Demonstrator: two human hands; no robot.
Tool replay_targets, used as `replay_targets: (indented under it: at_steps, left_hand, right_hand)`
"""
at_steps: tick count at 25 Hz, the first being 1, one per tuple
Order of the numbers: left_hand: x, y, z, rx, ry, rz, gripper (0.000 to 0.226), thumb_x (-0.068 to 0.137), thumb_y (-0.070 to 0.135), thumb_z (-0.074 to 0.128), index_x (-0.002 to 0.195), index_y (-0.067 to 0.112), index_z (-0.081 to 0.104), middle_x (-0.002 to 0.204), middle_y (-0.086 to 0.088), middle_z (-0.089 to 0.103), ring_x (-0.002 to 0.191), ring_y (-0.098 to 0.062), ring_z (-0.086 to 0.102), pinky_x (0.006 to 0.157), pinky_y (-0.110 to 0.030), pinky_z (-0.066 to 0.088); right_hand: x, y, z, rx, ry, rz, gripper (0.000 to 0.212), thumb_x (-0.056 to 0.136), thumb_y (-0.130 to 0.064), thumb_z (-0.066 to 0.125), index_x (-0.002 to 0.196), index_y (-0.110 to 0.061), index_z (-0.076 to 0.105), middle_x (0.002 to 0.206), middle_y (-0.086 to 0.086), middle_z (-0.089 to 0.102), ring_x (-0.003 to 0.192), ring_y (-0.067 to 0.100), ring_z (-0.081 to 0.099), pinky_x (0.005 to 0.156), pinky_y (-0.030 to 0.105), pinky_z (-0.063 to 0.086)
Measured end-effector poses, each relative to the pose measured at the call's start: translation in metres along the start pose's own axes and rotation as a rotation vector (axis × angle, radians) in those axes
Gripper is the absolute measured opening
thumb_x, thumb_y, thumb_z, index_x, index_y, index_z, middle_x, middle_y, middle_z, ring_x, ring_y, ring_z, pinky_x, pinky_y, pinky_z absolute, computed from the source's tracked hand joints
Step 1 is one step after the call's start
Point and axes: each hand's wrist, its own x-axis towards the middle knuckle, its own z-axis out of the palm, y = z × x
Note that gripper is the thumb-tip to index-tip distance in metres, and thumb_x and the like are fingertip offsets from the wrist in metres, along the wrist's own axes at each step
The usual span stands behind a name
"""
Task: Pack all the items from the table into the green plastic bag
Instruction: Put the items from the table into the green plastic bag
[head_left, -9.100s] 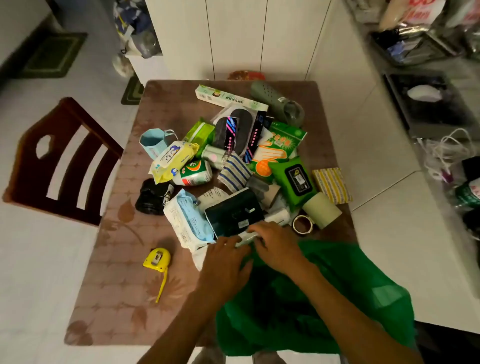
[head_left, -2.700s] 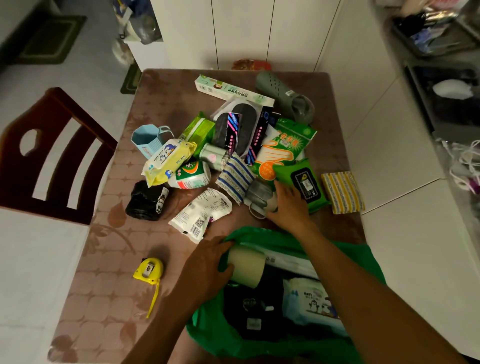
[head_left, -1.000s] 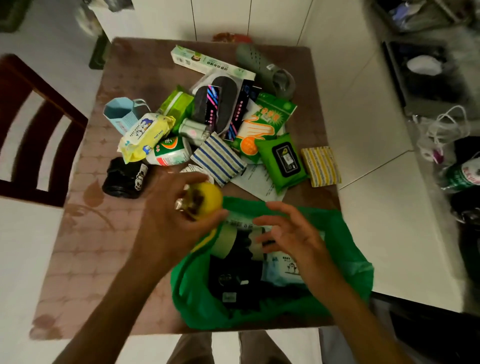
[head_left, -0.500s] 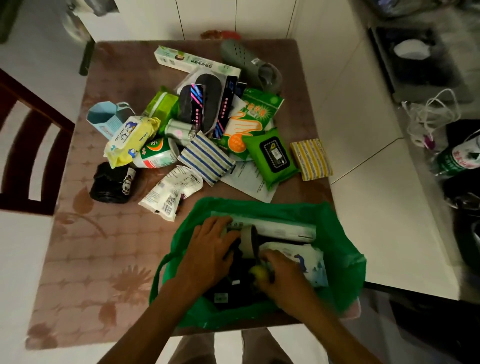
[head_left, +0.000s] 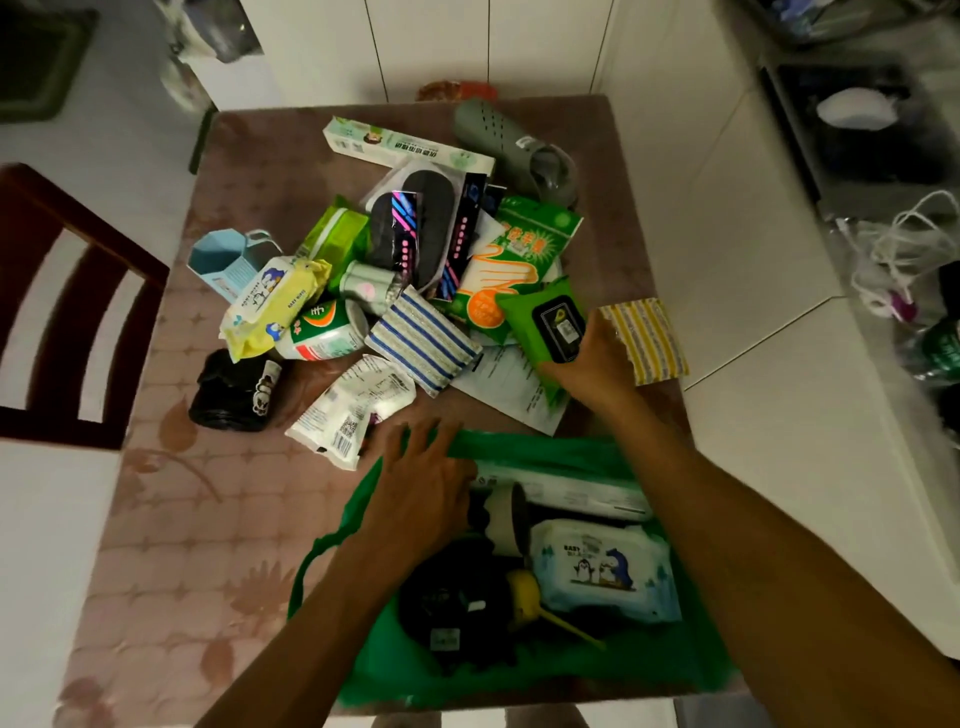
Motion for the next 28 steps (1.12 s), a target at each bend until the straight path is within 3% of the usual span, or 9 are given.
replay_targets:
  at_steps: [4, 7, 11, 14, 16, 19, 21, 23, 28]
  left_hand:
    - [-0.009, -0.010, 0.011, 0.018, 0.008, 0.026, 0.038, 0.081, 0.030, 0.060, 0.117, 0.017, 0.059, 0.122, -0.009, 0.058, 0.108, -0.029, 0.054, 0.094, -0.049, 0.041]
    - [-0.006, -0.003, 0.011, -0.119, 0.098, 0.051, 0.051, 0.074, 0.019, 0.069, 0.123, 0.014, 0.053, 0.116, -0.010, 0.060, 0.096, -0.028, 0.056, 0.081, -0.042, 0.045]
    - [0.010, -0.001, 0.010, -0.359, 0.155, 0.068, 0.060, 0.074, 0.008, 0.065, 0.131, 0.006, 0.048, 0.127, -0.017, 0.056, 0.113, -0.032, 0.053, 0.095, -0.038, 0.041]
    - [0.016, -0.010, 0.005, -0.383, 0.209, 0.071, 0.060, 0.070, 0.006, 0.055, 0.130, 0.003, 0.052, 0.128, -0.019, 0.056, 0.116, -0.028, 0.048, 0.101, -0.023, 0.028]
    - [0.015, -0.009, 0.001, -0.398, 0.230, 0.078, 0.053, 0.074, 0.005, 0.052, 0.127, 0.002, 0.054, 0.125, -0.019, 0.058, 0.111, -0.029, 0.052, 0.097, -0.020, 0.028]
    - [0.014, -0.011, -0.001, -0.403, 0.264, 0.100, 0.048, 0.080, 0.004, 0.051, 0.127, 0.001, 0.054, 0.124, -0.020, 0.058, 0.112, -0.030, 0.051, 0.099, -0.023, 0.031]
    - [0.012, -0.012, 0.000, -0.397, 0.272, 0.113, 0.048, 0.078, 0.000, 0.055, 0.127, 0.001, 0.054, 0.124, -0.021, 0.058, 0.113, -0.031, 0.052, 0.100, -0.027, 0.034]
    - [0.009, -0.009, -0.001, -0.400, 0.243, 0.116, 0.051, 0.076, -0.005, 0.061, 0.126, 0.002, 0.055, 0.123, -0.021, 0.060, 0.109, -0.035, 0.056, 0.097, -0.035, 0.041]
    - [0.022, -0.042, -0.038, -0.460, 0.398, -0.104, 0.045, 0.074, 0.001, 0.051, 0.117, 0.003, 0.064, 0.097, -0.022, 0.069, 0.084, -0.037, 0.063, 0.074, -0.039, 0.050]
  right_hand:
    - [0.029, 0.012, 0.025, -0.022, 0.024, 0.051, 0.110, 0.058, -0.057, 0.073, 0.144, -0.016, 0.019, 0.145, 0.016, 0.039, 0.128, 0.037, 0.044, 0.100, 0.051, 0.043]
    - [-0.008, 0.000, -0.015, 0.418, 0.076, 0.094, 0.079, 0.065, -0.039, 0.076, 0.130, -0.019, 0.036, 0.124, 0.008, 0.059, 0.100, 0.023, 0.062, 0.073, 0.032, 0.053]
    - [-0.126, 0.021, -0.092, 0.672, -0.148, -0.130, 0.062, 0.068, -0.014, 0.075, 0.121, -0.032, 0.047, 0.113, -0.008, 0.062, 0.095, 0.006, 0.065, 0.069, 0.018, 0.054]
    - [-0.188, 0.051, -0.093, 0.323, -0.429, -0.238, 0.072, 0.065, -0.015, 0.080, 0.125, -0.034, 0.046, 0.125, -0.010, 0.055, 0.111, 0.005, 0.057, 0.087, 0.024, 0.054]
    - [-0.206, 0.065, -0.064, -0.028, -0.489, -0.314, 0.070, 0.067, -0.037, 0.078, 0.129, -0.037, 0.045, 0.128, -0.012, 0.050, 0.116, 0.007, 0.050, 0.097, 0.028, 0.048]
    - [-0.199, 0.070, -0.056, -0.073, -0.292, -0.359, 0.054, 0.078, -0.049, 0.071, 0.125, -0.028, 0.055, 0.130, -0.013, 0.046, 0.124, 0.014, 0.044, 0.102, 0.029, 0.040]
    - [-0.176, 0.086, -0.070, -0.236, -0.004, -0.187, 0.063, 0.080, -0.043, 0.071, 0.135, -0.027, 0.045, 0.138, -0.002, 0.046, 0.124, 0.024, 0.046, 0.100, 0.037, 0.041]
    - [-0.158, 0.096, -0.077, -0.359, 0.000, 0.023, 0.060, 0.085, -0.040, 0.064, 0.139, -0.027, 0.040, 0.135, 0.009, 0.052, 0.112, 0.029, 0.056, 0.089, 0.039, 0.049]
    - [-0.159, 0.058, -0.065, 0.268, -0.080, 0.046, 0.016, 0.095, -0.013, 0.054, 0.101, -0.020, 0.068, 0.097, 0.001, 0.069, 0.080, 0.012, 0.065, 0.070, 0.023, 0.048]
